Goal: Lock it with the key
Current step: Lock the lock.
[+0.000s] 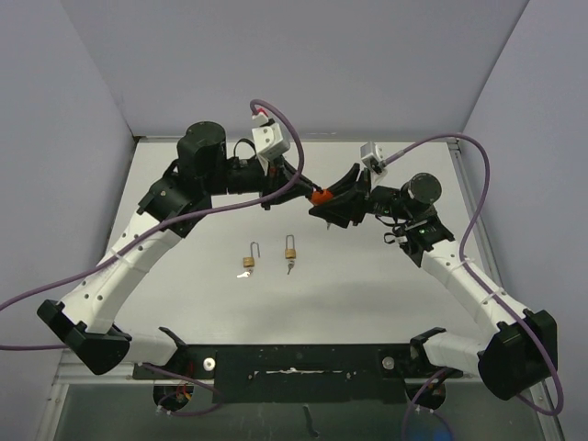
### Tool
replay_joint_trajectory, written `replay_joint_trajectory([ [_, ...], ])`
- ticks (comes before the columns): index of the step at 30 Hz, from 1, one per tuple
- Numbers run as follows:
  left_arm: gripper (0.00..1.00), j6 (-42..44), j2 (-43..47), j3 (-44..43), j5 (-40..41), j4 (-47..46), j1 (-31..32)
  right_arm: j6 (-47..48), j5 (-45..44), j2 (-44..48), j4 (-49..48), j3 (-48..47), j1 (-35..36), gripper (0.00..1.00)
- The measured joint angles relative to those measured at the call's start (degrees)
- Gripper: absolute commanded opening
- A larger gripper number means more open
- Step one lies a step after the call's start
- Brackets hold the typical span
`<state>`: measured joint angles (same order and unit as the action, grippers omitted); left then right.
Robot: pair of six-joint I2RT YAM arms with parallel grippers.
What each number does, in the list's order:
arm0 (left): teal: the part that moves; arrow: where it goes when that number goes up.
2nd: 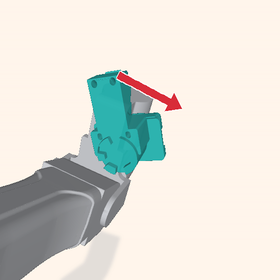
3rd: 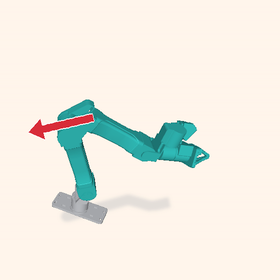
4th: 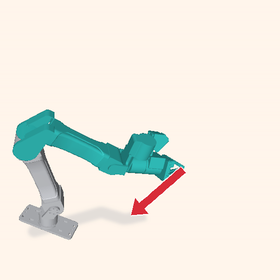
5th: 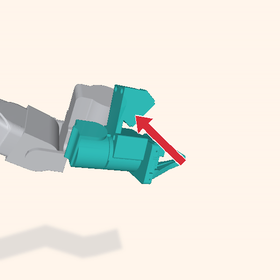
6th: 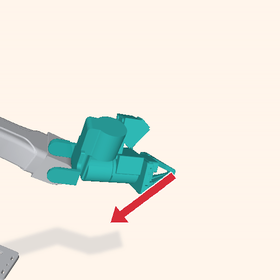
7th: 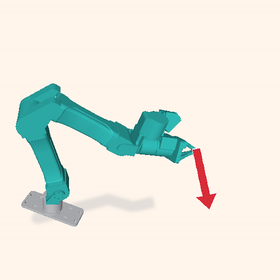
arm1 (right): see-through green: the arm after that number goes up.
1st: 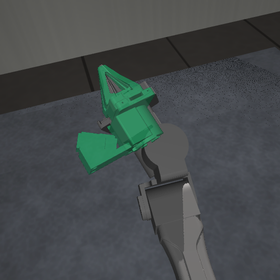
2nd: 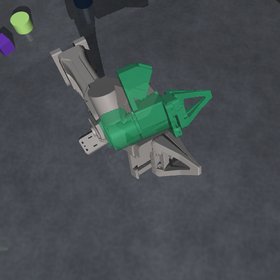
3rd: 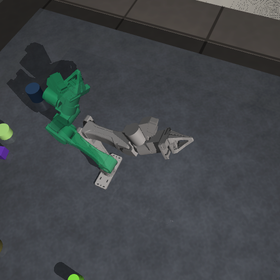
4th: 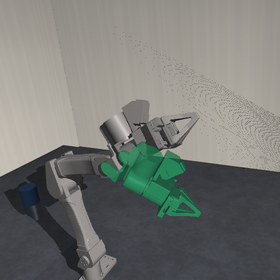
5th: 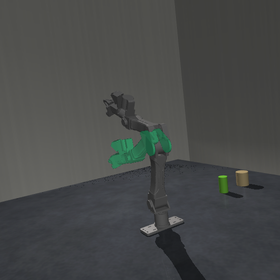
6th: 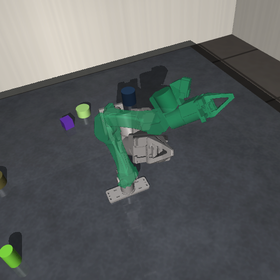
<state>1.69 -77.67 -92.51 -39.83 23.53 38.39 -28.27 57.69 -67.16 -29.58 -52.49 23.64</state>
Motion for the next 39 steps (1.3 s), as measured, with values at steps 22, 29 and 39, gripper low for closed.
replay_joint_trajectory([
  [22, 0.0, -3.0, 1.9, 2.1, -5.5, -8.5, -0.1, -11.8, 6.9, -2.4, -14.2, -2.0, -1.0, 0.0],
  [29, 0.0, -2.9, 2.5, 2.8, -4.8, -9.6, -0.2, -13.0, 7.2, -3.2, -15.5, -2.8, -1.2, 0.0],
  [39, 0.0, -2.6, 3.5, 3.6, -4.5, -10.8, -0.2, -14.5, 7.0, -3.4, -16.9, -4.4, -1.2, 0.0],
])
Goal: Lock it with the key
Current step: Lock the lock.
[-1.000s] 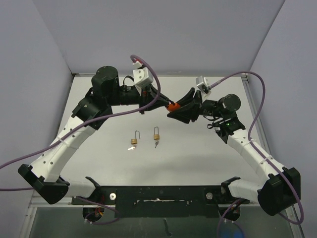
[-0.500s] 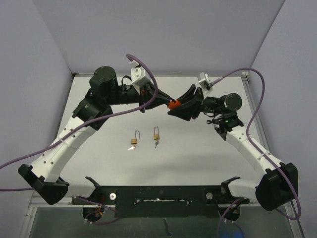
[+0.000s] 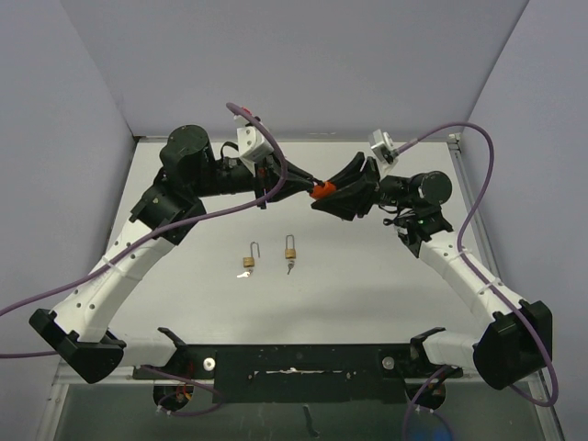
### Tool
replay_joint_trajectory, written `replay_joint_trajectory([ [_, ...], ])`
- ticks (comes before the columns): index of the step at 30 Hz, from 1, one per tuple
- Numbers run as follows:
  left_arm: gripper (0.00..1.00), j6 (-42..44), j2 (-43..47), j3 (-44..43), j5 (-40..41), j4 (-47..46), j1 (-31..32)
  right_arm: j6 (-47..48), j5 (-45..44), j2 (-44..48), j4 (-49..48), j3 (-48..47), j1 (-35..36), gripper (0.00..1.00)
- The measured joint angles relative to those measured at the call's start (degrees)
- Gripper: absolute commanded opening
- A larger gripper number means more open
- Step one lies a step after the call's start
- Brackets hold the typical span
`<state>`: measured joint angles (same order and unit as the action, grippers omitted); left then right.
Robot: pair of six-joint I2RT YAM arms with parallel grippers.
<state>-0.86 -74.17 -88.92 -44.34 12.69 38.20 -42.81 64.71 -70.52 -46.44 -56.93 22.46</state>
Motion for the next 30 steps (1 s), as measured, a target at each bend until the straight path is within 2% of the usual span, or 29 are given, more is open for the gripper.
replay_joint_trajectory([
  [13, 0.0, 0.0, 0.6, 0.3, 0.5, -2.8, 0.0, 1.9, -0.2, -0.3, 4.8, -4.3, 0.0, 0.0],
  [24, 0.0, -0.1, 0.3, 0.3, 2.6, -6.6, -0.6, 9.6, -2.1, -0.7, 22.9, -13.8, 0.0, 0.0],
  [30, 0.0, -0.3, -0.7, 0.3, 3.7, -8.2, -1.1, 11.8, -2.8, -2.5, 28.0, -17.1, -0.1, 0.0],
])
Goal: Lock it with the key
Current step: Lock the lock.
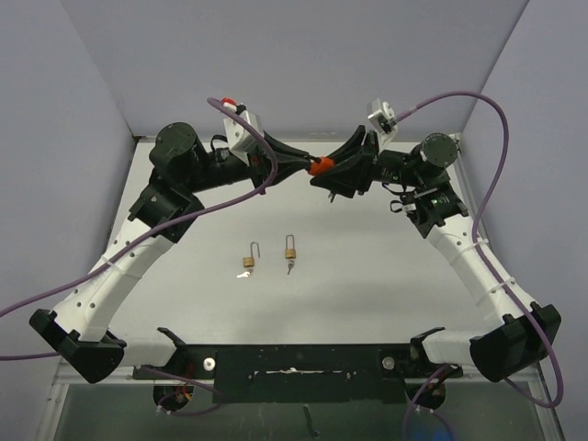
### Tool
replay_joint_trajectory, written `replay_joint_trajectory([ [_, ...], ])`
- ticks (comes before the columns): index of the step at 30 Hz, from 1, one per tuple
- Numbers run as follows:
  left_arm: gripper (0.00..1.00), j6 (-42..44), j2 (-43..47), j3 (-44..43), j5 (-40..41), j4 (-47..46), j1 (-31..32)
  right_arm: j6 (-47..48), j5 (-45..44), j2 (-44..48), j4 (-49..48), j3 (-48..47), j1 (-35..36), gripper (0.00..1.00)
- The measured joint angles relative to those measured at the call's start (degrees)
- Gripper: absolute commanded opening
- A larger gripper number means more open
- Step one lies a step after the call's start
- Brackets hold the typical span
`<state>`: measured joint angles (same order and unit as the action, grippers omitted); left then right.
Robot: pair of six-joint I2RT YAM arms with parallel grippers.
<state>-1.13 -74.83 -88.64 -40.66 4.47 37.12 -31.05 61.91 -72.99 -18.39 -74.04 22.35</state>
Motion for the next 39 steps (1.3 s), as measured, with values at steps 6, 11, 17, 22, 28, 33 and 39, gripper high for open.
replay_joint_trajectory([
  [6, 0.0, -1.2, -1.3, 0.5, 0.4, -2.3, -0.4, 0.8, -1.6, -0.6, 2.1, -0.5, -0.6, 0.0],
  [11, 0.0, -3.4, -2.0, 1.4, 0.1, -6.1, -0.9, 0.5, -3.4, -0.6, 1.6, -0.5, -0.7, 0.0],
  [17, 0.0, -4.8, -2.6, 1.9, 0.2, -9.0, -0.9, -0.3, -4.0, -0.9, 0.0, -0.7, -0.9, 0.0],
  [22, 0.0, -5.6, -3.4, 2.2, 1.2, -12.0, -0.9, -1.4, -3.6, -2.8, -0.9, -2.6, -1.3, 0.0],
  [28, 0.0, -5.7, -4.4, 2.2, 2.5, -14.5, -0.9, -1.5, -3.2, -4.6, -0.4, -5.4, -1.9, 0.0],
  [33, 0.0, -5.0, -5.0, 2.1, 3.6, -15.3, -0.9, -1.3, -1.9, -6.5, 0.5, -8.6, -2.1, 0.0],
  [39, 0.0, -4.7, -5.2, 2.8, 4.0, -17.2, -0.7, -1.6, -1.5, -7.2, 1.5, -10.3, -2.3, 0.0],
])
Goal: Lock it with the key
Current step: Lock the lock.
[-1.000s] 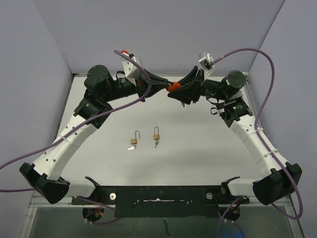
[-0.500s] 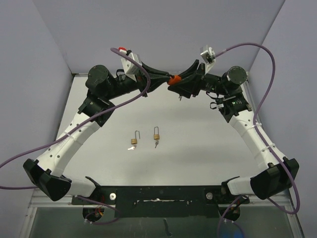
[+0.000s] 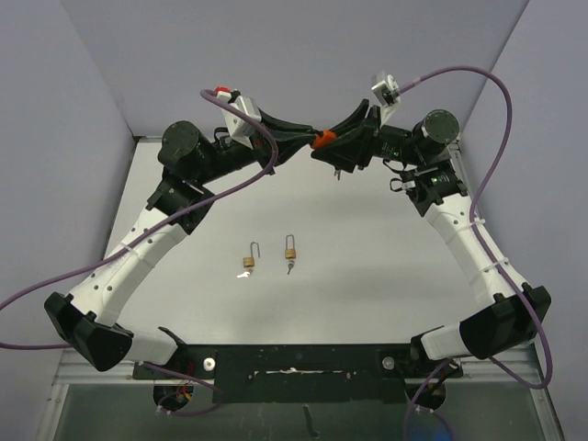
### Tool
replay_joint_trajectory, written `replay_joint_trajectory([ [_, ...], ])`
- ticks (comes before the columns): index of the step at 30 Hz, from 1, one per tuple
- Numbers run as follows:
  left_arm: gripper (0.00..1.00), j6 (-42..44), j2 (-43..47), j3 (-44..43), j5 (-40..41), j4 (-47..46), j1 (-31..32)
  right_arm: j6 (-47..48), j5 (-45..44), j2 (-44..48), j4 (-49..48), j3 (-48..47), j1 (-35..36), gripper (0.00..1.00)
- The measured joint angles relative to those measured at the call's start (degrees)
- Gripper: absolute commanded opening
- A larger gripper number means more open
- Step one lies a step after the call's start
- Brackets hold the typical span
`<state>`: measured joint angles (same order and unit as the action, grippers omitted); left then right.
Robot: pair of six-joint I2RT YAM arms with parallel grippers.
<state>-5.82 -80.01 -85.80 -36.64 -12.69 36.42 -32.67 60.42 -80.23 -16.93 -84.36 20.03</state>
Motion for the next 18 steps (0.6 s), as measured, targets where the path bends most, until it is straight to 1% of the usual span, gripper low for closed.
replay_joint_trajectory([
  [9, 0.0, -0.9, -1.1, 0.3, 0.6, -5.8, 0.0, -2.2, 2.9, -3.8, -0.1, -6.4, -0.2, 0.0],
  [13, 0.0, -1.1, -1.3, 0.2, 0.5, -7.6, 0.0, -0.9, 3.4, -4.5, 1.0, -8.7, 0.2, 0.0],
  [18, 0.0, -1.2, -2.2, -0.8, -0.1, -8.4, 0.3, 1.9, 3.0, -4.7, 5.1, -10.9, 1.0, 0.0],
])
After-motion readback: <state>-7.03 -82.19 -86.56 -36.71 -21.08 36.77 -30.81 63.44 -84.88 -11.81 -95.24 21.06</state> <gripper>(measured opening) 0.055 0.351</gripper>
